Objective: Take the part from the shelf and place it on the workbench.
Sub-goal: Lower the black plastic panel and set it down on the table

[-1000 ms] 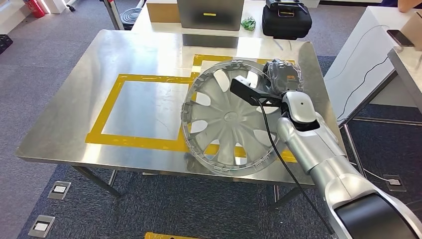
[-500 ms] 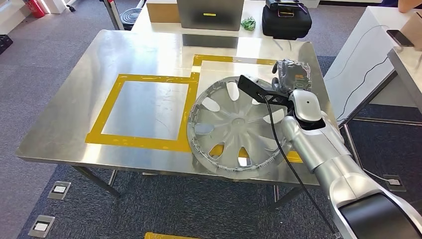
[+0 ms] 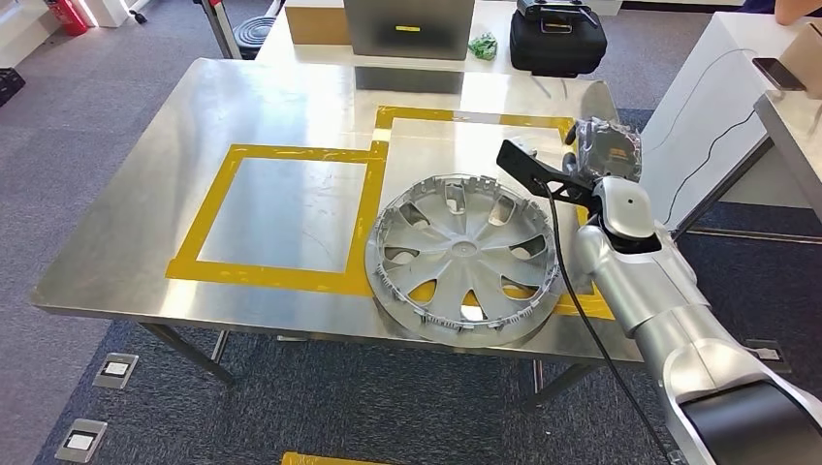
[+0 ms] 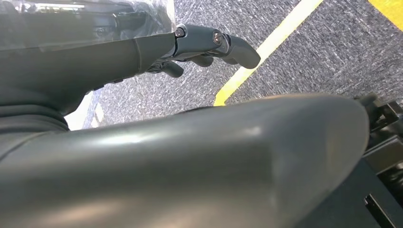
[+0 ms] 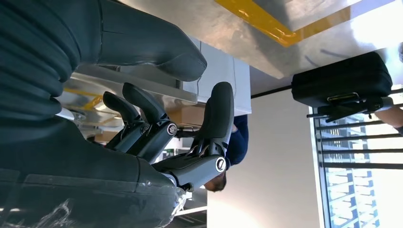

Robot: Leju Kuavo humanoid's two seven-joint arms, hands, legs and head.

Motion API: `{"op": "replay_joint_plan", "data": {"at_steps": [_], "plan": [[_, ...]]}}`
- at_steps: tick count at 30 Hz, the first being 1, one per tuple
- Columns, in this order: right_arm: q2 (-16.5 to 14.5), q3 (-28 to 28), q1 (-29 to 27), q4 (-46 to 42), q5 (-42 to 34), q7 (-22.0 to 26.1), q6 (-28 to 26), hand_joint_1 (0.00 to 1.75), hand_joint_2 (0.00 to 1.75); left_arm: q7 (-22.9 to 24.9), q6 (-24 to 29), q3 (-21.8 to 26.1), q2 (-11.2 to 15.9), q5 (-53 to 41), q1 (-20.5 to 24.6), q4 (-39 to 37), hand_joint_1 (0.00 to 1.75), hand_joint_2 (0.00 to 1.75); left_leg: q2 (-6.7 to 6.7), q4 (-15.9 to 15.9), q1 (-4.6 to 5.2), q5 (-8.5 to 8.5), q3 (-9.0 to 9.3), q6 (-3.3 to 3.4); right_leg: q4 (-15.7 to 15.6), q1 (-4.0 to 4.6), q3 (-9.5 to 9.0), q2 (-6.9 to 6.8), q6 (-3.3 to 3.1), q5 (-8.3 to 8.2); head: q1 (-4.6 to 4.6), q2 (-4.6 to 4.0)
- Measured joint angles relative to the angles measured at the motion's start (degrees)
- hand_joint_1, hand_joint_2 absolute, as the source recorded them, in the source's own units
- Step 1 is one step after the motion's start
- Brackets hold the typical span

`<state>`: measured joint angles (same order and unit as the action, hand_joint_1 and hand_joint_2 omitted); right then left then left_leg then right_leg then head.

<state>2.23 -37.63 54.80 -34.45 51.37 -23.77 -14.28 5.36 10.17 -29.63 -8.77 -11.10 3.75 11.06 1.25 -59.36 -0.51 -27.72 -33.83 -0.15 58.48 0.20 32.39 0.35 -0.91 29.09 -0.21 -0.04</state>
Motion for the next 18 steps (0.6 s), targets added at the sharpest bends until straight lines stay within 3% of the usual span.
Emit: {"op": "replay_joint_plan", "data": {"at_steps": [9, 17, 18], "plan": [[-1.11, 0.86, -3.85, -4.24, -0.06, 5.0, -0.3, 1.75, 1.75, 0.22, 0.68, 0.12, 0.28, 0.93, 0.01, 0.0, 0.0, 1.75, 0.0, 0.03, -0.01, 0.01, 0.0, -0.01, 0.01, 0.01, -0.02, -0.01, 0.0, 0.0, 0.0, 0.0], [-2.11, 0.63, -5.5, -13.04, 1.04, 2.87, 3.78, 1.75, 1.75, -2.24, 2.61, 0.25, 0.68, 0.56, -0.03, 0.0, 0.0, 1.75, 0.0, 0.05, -0.01, 0.03, 0.01, -0.02, 0.01, 0.01, -0.02, -0.02, 0.0, 0.0, 0.0, 0.0], [-2.08, 0.66, -5.46, -13.85, 1.02, 2.66, 3.98, 1.31, 1.31, -2.66, 3.04, 0.25, 0.72, 0.43, -0.04, 0.0, 0.0, 1.75, 0.0, 0.05, -0.01, 0.03, 0.01, -0.03, 0.01, 0.0, -0.02, -0.01, 0.0, 0.0, 0.01, 0.0]]}}
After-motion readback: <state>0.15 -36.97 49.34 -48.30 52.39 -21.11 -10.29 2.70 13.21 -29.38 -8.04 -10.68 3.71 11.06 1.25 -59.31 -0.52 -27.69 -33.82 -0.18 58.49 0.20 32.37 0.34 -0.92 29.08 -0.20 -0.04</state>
